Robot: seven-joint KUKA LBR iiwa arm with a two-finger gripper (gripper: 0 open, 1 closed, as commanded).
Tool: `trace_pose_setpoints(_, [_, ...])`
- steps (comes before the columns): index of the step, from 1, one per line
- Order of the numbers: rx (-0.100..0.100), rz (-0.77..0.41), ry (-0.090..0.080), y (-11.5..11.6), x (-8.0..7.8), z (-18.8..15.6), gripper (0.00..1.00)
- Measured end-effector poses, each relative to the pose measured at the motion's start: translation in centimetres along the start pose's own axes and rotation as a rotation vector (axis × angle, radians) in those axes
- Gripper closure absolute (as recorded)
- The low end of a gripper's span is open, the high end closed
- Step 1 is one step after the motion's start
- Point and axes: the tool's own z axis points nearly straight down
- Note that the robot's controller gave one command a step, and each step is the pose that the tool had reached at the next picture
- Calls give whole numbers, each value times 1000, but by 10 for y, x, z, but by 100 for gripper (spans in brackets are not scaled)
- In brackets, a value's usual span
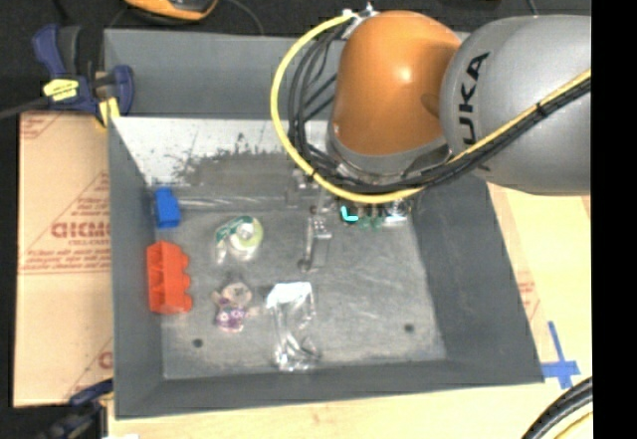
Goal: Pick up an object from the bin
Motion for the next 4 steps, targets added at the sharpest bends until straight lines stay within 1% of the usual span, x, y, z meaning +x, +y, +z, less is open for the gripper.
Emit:
trace_pose_setpoints(1, [1,-29,0,10,-22,120,0])
trace_pose_setpoints(2, [-1,-27,-7,10,-24,115,100])
trace_pose_setpoints(3, [-2,-88,-1,76,24,135,100])
trace_pose_setpoints(4, [-4,-82,-15,110,21,17,100])
